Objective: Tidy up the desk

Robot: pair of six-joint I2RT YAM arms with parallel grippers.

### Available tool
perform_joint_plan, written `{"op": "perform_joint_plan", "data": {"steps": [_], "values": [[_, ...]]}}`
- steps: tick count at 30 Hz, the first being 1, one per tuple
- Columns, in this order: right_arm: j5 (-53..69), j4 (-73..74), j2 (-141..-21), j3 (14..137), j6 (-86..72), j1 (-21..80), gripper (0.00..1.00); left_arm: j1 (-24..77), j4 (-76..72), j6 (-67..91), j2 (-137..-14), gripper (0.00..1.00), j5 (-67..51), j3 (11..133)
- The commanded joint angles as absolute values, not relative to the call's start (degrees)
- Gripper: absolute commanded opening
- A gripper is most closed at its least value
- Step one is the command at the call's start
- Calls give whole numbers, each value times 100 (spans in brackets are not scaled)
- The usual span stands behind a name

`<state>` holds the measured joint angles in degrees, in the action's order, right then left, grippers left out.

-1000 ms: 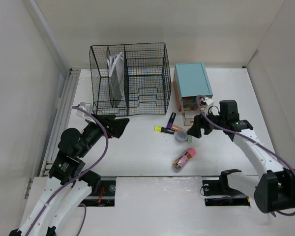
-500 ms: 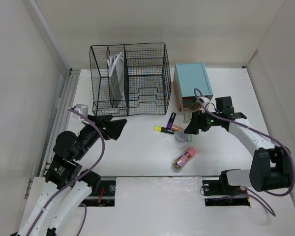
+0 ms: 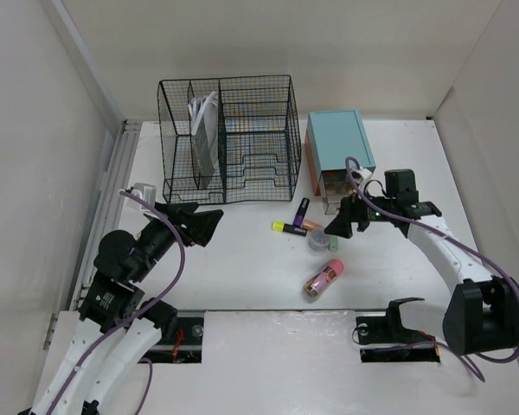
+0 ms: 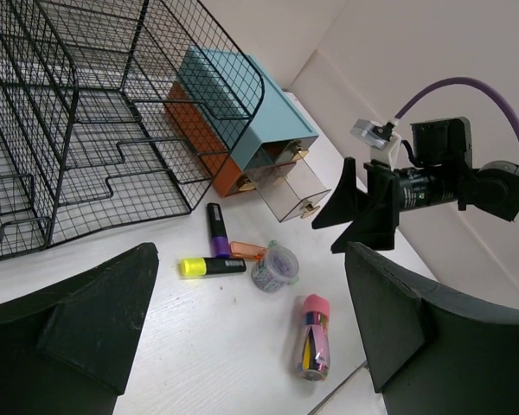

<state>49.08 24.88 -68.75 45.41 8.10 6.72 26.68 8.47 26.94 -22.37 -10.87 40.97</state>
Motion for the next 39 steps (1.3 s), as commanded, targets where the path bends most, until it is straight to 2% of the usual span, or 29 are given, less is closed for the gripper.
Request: {"op": "perform_joint_plan", "data": {"steps": [1,5,9,13,14,16,18,22,24,28,39], "values": [[5308,2742,-6803,4834,1089,686,90,2698,686,2593,-2189,87,-1081,4307],[5483,2882,-6662,4931,1415,686,90,2698,686,2593,-2188,87,-1081,4307],[5134,3610,-6662,5711,2701,1229,89,2698,686,2593,-2136,87,-1081,4307],[4002,4622,-7250,6766,3925,2230,89,2698,686,2593,-2188,87,-1081,4307],[3433,4736,-7442,6768,4181,2633,96,2698,686,2593,-2241,87,-1081,4307],[2772,4659,-7567,6768,4340,2995,100,2698,686,2593,-2241,87,-1081,4307],[1887,4483,-7707,6566,4412,3364,100,2698,747,2593,-2241,87,-1029,4307],[942,4437,-8269,6705,4412,3629,100,2698,853,2593,-2188,87,-976,4307],[757,4491,-8568,6916,4412,3630,95,2698,923,2540,-2136,87,-923,4307],[-59,4438,-8841,7066,4271,3814,94,2698,923,2540,-2136,87,-923,4307],[-351,4808,-9387,7110,4271,4051,94,2698,976,2540,-2136,87,-923,4307]]}}
